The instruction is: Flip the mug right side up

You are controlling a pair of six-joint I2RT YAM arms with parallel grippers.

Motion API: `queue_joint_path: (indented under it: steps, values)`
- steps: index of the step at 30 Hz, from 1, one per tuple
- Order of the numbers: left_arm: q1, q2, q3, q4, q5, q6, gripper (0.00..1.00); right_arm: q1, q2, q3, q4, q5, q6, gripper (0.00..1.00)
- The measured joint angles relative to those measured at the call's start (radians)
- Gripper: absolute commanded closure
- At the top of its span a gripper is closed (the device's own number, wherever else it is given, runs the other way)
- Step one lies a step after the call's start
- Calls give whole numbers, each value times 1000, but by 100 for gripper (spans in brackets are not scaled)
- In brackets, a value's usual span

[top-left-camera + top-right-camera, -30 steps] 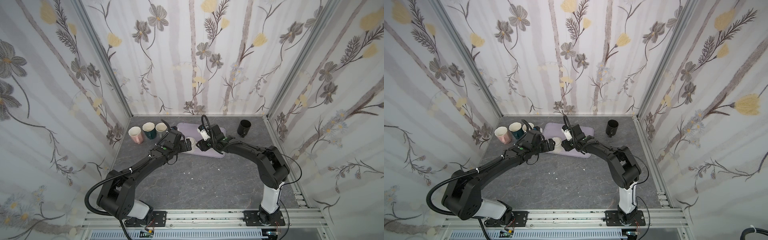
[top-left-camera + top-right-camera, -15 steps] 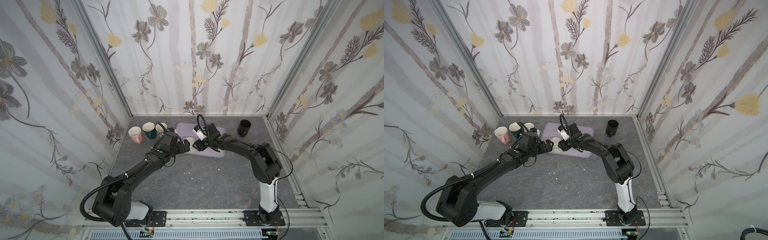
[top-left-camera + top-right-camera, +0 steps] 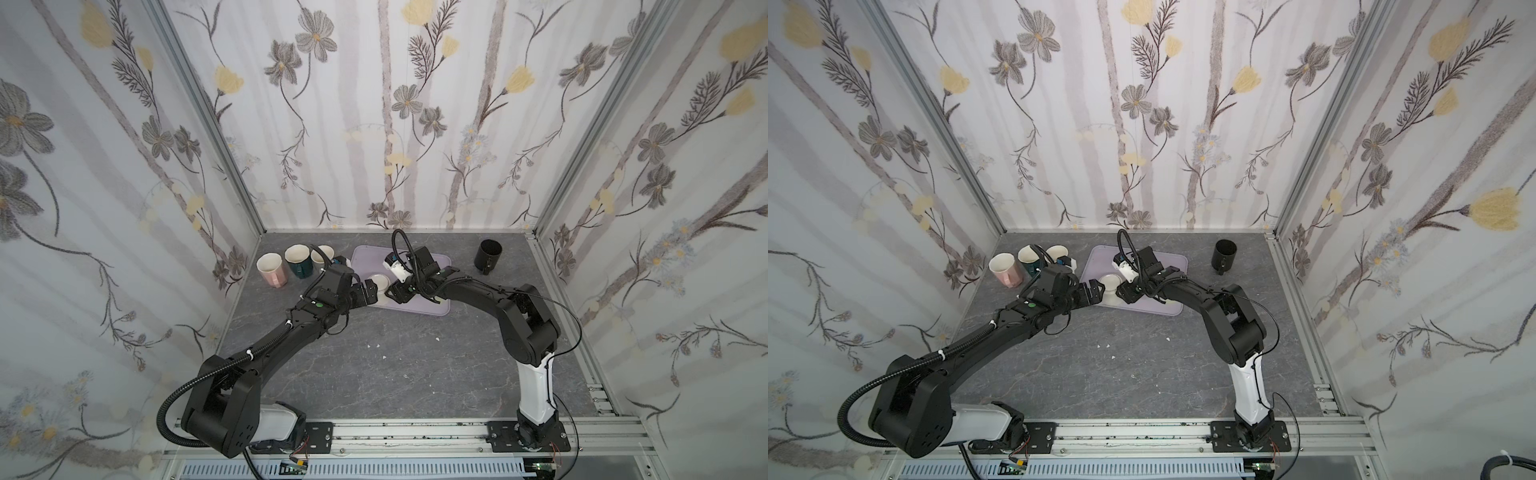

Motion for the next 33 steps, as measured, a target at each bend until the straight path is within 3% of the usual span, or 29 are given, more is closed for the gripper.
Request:
queue_joint_path:
  steps: [9,14,23,33]
  values:
    - [2,7,2,0,7,-3,0,8,-10,-25,-35,5,-47,51]
    - [2,17,2,0,8,-3,0,12,-45,-57,-25,7,-47,51]
    - [2,9,0,0,11,-5,0,12,2,10,-33,143,-45,51]
    - [3,0,-12,3,6,-7,0,11,26,26,-42,125,-38,51]
